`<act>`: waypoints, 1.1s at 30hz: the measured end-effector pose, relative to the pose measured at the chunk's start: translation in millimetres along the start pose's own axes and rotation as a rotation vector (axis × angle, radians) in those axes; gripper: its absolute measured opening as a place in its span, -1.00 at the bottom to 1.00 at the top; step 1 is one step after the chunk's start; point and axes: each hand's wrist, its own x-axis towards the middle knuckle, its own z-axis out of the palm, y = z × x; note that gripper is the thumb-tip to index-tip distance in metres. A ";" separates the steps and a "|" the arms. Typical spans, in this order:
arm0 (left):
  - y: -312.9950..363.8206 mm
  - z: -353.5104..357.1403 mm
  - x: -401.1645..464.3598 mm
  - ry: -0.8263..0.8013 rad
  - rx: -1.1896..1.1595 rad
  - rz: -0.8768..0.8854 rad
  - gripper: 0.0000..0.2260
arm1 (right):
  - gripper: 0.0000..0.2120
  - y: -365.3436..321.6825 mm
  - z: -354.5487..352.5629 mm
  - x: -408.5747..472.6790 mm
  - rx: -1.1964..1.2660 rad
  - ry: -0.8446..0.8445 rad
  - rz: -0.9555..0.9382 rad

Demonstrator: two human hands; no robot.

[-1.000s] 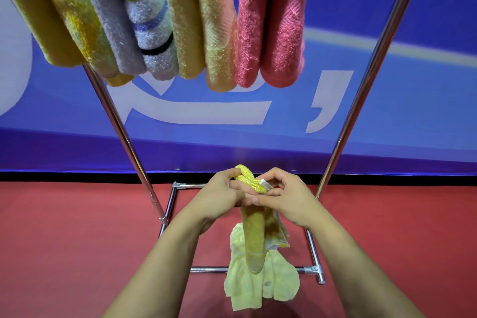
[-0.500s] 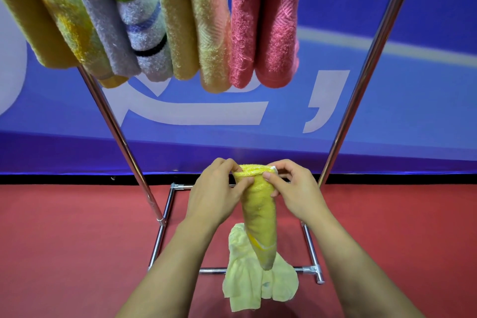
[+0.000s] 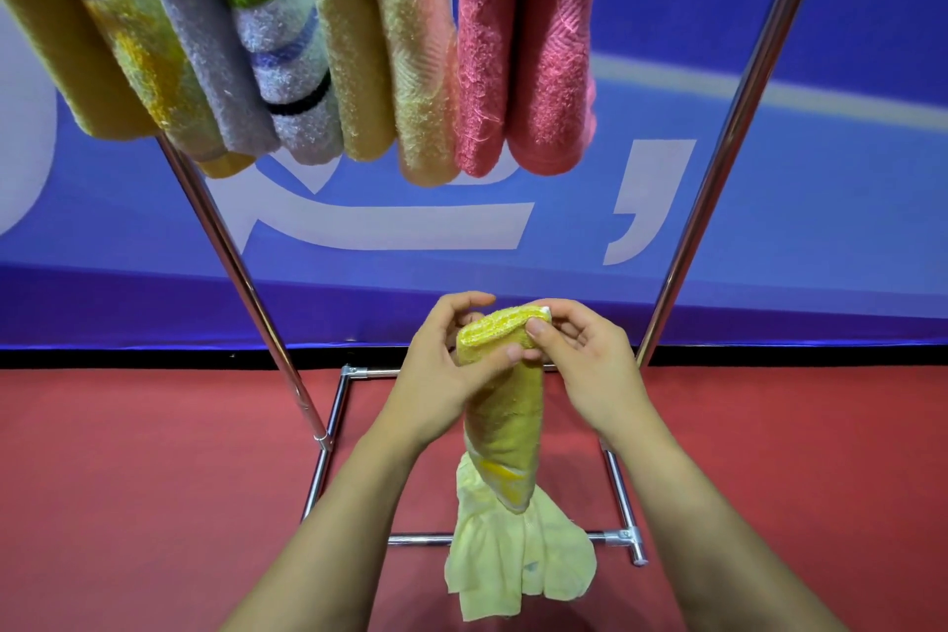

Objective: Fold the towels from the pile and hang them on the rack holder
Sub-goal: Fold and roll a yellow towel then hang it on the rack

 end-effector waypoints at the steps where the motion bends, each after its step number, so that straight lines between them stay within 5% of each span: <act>1: 1.5 1.8 -0.7 -0.009 -0.004 -0.008 -0.54 | -0.86 -1.7 1.3 -0.3 0.005 -0.009 -0.009; 6: 6.5 10.5 -1.4 0.002 -0.034 -0.014 -0.85 | -0.83 -5.6 6.6 -3.0 0.043 0.012 -0.057; 11: 11.6 12.8 -1.2 0.038 -0.056 0.016 -0.86 | -0.76 -1.4 5.4 -2.1 0.037 -0.005 -0.076; 20: 17.7 9.0 -3.3 0.000 -0.133 -0.037 -0.84 | -0.01 9.9 1.2 -6.1 -0.238 -0.205 0.013; 22: 19.4 10.4 -4.4 -0.054 -0.115 -0.043 -0.86 | -0.06 9.5 3.8 -6.6 -0.150 -0.217 0.076; 27: 24.9 8.4 -4.7 -0.082 -0.099 -0.014 -0.88 | -0.74 1.5 6.2 -9.3 -0.193 -0.139 0.089; 33: 34.3 6.9 1.0 0.005 -0.124 0.007 -0.90 | -0.86 21.3 9.6 -9.5 -0.137 -0.093 0.153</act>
